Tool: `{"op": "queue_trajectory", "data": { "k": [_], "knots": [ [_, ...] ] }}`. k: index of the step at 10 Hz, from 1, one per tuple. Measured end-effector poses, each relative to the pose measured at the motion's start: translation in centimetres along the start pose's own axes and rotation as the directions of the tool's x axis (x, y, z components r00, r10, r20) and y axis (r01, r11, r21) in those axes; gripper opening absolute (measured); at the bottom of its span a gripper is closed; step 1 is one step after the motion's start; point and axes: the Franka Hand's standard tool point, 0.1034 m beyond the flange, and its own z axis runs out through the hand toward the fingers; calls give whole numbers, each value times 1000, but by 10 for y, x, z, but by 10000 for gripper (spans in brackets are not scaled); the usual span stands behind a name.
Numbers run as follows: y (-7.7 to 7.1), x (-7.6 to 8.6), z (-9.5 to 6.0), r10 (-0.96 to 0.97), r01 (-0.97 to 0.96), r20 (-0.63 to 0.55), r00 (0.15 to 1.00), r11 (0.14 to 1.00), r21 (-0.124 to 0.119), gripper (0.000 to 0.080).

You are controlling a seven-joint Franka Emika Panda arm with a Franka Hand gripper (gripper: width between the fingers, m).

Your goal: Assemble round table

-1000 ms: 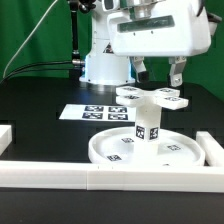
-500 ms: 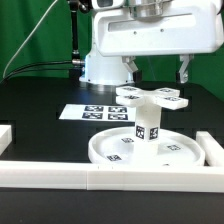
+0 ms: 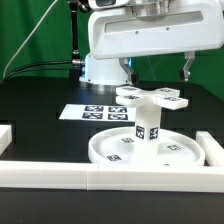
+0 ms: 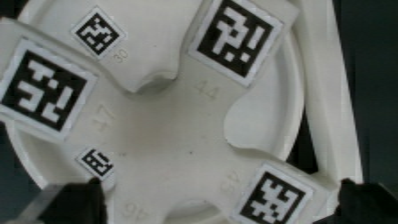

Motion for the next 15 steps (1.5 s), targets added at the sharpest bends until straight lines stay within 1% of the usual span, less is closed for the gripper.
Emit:
{"op": "queue_trajectory", "data": {
  "k": [3,4,5,6,9,10,11,12,13,15],
  "knots": [
    [1,0,0,-191,191,1,982,982,0,649],
    [5,2,0,-325,325,14,946,946,-8,649],
    [7,5,-1,-408,408,24,913,913,-5,649],
    [6,6,-1,-505,506,27,863,863,-17,649],
    [8,6,-1,-628,629,33,778,778,-15,649],
    [9,6,-1,-690,690,35,723,723,-14,649],
    [11,7,-1,-767,768,48,640,640,-26,649],
    [12,10,-3,-833,835,59,550,548,-43,649],
    [13,10,-3,-851,854,70,520,518,-49,649],
    [15,11,-3,-903,907,84,421,418,-46,649]
  ]
}}
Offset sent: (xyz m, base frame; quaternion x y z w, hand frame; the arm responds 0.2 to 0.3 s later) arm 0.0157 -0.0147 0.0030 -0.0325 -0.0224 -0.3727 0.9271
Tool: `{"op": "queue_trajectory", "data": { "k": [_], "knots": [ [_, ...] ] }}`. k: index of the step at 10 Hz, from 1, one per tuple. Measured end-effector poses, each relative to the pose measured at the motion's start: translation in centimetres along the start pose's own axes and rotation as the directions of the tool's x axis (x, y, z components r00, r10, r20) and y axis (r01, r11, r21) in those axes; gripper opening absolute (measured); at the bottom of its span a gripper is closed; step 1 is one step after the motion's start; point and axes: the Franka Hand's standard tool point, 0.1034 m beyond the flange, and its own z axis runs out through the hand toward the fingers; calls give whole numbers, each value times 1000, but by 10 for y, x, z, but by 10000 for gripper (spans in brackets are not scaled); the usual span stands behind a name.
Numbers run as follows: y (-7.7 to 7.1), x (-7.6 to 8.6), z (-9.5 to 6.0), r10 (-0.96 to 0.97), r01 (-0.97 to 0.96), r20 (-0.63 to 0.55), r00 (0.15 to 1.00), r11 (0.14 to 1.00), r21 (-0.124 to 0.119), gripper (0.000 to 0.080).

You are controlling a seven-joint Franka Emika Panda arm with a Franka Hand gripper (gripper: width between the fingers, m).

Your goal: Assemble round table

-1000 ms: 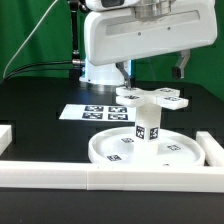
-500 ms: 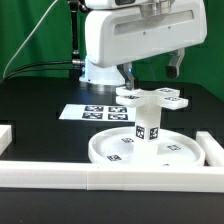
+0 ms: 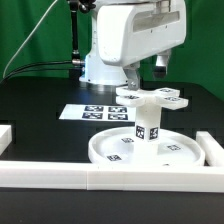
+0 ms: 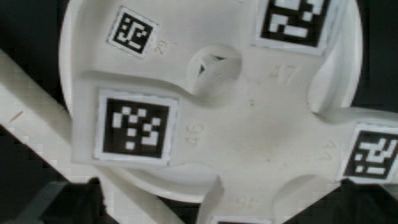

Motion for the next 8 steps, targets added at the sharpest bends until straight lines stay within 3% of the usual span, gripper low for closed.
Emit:
{"op": "queue_trajectory", "data": {
  "k": [5,7,8],
  "knots": [
    [3,-3,0,-263,263,4,965,965,-4,649],
    [5,3,-3,-364,363,4,932,930,-51,649],
    [5,2,-2,-427,427,8,904,903,-52,649]
  ]
}}
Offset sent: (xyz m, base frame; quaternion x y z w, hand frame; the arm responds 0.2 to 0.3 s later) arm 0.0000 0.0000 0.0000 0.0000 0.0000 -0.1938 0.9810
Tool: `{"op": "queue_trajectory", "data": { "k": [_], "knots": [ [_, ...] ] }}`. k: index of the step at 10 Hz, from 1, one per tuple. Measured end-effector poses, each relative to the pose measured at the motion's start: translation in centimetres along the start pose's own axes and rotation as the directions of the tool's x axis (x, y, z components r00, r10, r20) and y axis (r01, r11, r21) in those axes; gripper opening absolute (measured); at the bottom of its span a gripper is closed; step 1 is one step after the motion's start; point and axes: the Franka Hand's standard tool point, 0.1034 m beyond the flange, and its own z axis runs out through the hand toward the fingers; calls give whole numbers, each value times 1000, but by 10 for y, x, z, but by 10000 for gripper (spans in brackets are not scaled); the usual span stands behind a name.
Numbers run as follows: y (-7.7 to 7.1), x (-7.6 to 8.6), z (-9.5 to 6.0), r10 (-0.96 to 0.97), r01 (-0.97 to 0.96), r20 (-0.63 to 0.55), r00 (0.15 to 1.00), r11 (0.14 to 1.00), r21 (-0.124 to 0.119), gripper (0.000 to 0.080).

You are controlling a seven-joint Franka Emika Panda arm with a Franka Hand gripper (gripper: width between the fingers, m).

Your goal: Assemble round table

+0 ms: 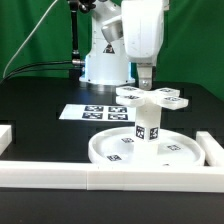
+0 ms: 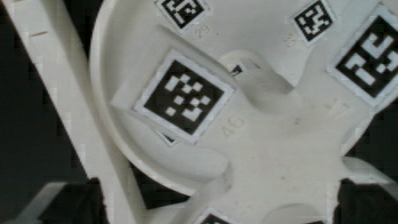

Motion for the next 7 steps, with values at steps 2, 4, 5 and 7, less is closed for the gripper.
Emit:
{"op": "queue_trajectory", "data": {
  "k": [2,4,5,7],
  "knots": [
    [0,-3,1,-62,62,3,998,998,1,648],
    [0,-3,1,-48,48,3,999,999,2,649],
    [-2,1,4,-45,45,1,999,999,-4,649],
    [-14,9,18,-43,43,-8,999,999,-24,649]
  ]
}}
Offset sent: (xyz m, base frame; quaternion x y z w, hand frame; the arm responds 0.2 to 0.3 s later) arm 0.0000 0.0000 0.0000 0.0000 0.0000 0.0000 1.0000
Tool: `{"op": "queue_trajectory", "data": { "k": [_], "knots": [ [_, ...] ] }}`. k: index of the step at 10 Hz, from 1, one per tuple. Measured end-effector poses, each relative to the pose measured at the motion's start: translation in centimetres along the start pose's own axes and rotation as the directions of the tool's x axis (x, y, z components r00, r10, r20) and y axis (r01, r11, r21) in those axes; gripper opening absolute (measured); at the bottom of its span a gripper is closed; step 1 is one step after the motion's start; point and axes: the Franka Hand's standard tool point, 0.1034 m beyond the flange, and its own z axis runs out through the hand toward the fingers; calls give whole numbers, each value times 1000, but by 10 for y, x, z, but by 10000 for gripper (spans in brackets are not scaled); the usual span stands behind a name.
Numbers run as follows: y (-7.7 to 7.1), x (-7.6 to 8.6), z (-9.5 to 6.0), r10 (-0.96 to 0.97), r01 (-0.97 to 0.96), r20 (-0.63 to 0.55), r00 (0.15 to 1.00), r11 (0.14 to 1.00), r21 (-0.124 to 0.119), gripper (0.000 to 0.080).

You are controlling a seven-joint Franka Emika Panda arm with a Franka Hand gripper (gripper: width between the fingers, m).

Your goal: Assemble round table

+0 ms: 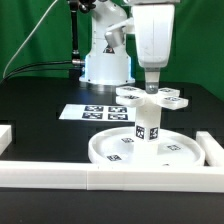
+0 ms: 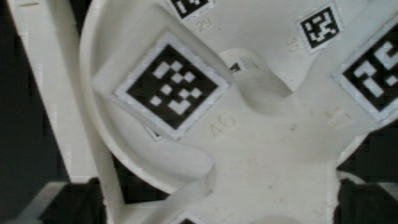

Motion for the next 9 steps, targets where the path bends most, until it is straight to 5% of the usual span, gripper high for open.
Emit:
{"op": "queue_trajectory", "data": {
  "k": [9],
  "knots": [
    [-3,-6,8,25,-25,3,1000,1000,17,649]
  ]
}}
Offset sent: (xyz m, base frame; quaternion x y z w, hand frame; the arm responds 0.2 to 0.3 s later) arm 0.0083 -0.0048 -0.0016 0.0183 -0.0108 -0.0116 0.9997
